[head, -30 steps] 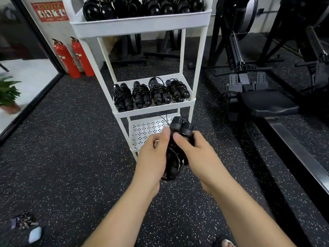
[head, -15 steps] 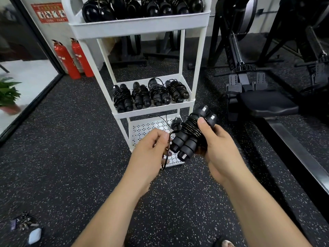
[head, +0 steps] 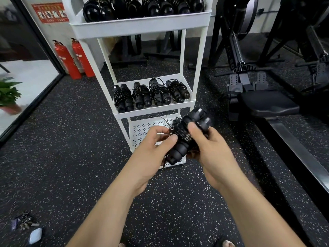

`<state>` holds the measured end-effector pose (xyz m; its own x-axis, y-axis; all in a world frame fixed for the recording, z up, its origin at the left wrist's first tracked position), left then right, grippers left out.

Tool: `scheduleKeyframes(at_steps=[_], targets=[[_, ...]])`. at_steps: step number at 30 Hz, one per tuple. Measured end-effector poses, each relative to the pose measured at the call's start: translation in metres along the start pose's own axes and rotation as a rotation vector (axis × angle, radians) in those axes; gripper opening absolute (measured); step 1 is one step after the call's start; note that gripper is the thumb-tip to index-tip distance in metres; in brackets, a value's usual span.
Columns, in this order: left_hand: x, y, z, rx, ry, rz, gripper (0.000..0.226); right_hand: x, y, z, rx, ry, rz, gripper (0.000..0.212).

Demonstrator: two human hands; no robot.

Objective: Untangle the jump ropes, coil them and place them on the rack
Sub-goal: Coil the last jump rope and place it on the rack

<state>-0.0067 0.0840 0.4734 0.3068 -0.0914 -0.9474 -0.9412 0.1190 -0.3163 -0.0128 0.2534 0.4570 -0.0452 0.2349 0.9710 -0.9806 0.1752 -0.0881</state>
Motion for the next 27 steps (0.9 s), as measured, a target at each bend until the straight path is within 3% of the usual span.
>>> scheduleKeyframes(at_steps=[8, 11, 12, 16, 20, 22, 24, 27], targets=[[-0.006, 0.003, -0.009, -0.052, -0.069, 0.021, 0.033, 0.008, -0.003, 0.005, -0.036, 0.122, -0.008, 0.028], [-0.013, 0.003, -0.023, -0.166, 0.142, 0.104, 0.016, 0.017, -0.001, -0.004, -0.054, 0.123, -0.021, 0.022], [-0.015, 0.003, -0.025, -0.191, 0.234, 0.13, 0.02, 0.019, 0.0, -0.007, -0.057, 0.107, -0.033, 0.018], [-0.031, -0.006, -0.018, -0.202, 0.637, 0.327, 0.045, 0.022, 0.001, -0.01, -0.031, 0.087, -0.041, 0.007], [-0.042, -0.017, -0.012, -0.298, 0.855, 0.39, 0.085, 0.025, 0.002, -0.002, 0.058, 0.118, -0.024, 0.009], [-0.037, -0.012, -0.015, -0.203, 0.781, 0.315, 0.095, 0.028, 0.002, -0.001, 0.105, 0.098, -0.02, 0.009], [-0.018, -0.005, -0.011, 0.017, 0.57, 0.137, 0.094, 0.029, 0.001, -0.001, 0.173, 0.056, -0.004, 0.014], [-0.004, -0.003, -0.009, 0.189, 0.446, 0.023, 0.062, 0.032, -0.001, 0.001, 0.255, -0.057, -0.029, 0.02]])
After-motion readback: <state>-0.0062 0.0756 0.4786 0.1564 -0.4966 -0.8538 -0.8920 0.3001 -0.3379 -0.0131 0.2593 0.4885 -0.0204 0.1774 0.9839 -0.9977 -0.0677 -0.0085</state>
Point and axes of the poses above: each hand's wrist, its own y-axis towards the middle knuckle, its own z-axis out of the palm, x = y × z, the point moved 10 cm from there along y, towards the middle knuckle, and after that the axes turned 7 degrees about -z, right-handed, at the moved point
